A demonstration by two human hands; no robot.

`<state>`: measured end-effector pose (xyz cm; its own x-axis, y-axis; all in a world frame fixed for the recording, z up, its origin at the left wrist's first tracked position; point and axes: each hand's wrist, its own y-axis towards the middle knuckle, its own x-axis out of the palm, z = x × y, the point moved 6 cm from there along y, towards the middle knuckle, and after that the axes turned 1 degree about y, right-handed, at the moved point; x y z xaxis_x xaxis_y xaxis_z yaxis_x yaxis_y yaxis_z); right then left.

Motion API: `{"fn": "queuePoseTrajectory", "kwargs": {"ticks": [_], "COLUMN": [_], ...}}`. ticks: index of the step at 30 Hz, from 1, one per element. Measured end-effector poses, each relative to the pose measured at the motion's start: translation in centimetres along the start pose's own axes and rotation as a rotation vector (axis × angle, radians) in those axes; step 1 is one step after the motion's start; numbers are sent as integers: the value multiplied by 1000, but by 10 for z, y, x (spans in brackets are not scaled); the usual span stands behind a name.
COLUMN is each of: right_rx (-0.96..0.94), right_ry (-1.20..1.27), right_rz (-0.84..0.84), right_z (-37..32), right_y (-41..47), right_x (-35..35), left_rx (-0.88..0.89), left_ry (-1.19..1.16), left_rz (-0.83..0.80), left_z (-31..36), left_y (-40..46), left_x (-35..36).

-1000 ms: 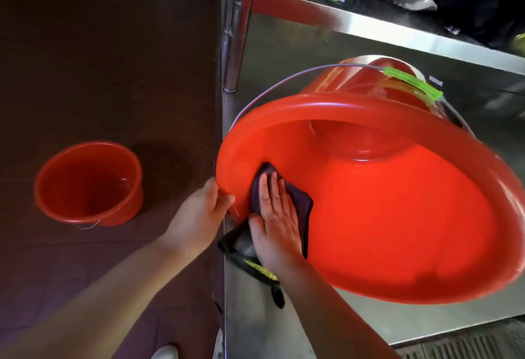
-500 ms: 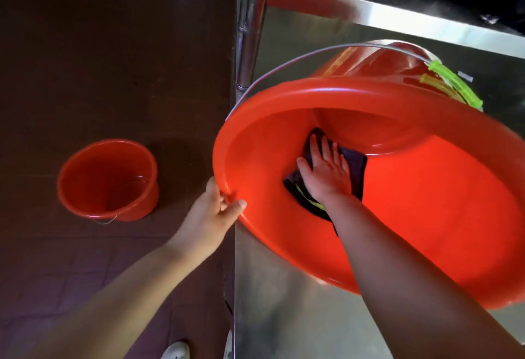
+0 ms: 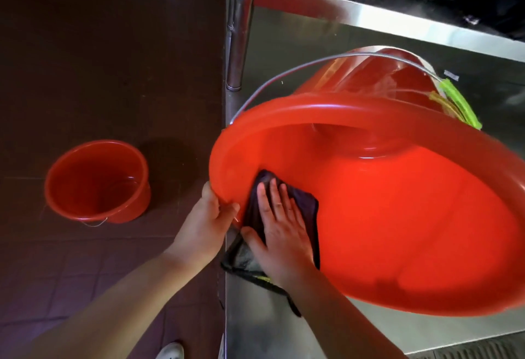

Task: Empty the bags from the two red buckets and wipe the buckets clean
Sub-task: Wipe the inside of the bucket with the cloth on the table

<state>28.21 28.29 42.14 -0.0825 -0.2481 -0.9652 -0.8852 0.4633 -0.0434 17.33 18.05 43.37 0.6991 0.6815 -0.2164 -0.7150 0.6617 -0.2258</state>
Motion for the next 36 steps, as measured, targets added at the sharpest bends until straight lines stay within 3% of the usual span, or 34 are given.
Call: {"fn": "queuePoseTrajectory", "kwargs": {"ticks": [9,12,16,18,22,27,31,36], "right_rx": [216,363,401,416,339,239,194,231], "right_ry": [-128,-172,-117,-121,-107,-91,-38,-173], "right_rz": [-19,-7,-4,13,13,80,47,0], "right_z": [95,114,107,93,36,-15,-7,47], "right_y": [97,114,117,104,51,-7,3,53], "right_x": [-21,-23,-22,-21,-5,-1,-3,-14], "left_rx": [194,167,-74,-98,-95,17,30,118], "left_ry": [282,149,-139,-182,-268,-167,-148,-120], "left_rz": [25,85,-63,-69,-24,58,78,109], "left_z": [48,35,-6,-17,-25,-14,0,31], "left_y": [13,8,3,2,3,0,4,11], "left_x": [-44,-39,-4,3,5,-1,-16,-41]}}
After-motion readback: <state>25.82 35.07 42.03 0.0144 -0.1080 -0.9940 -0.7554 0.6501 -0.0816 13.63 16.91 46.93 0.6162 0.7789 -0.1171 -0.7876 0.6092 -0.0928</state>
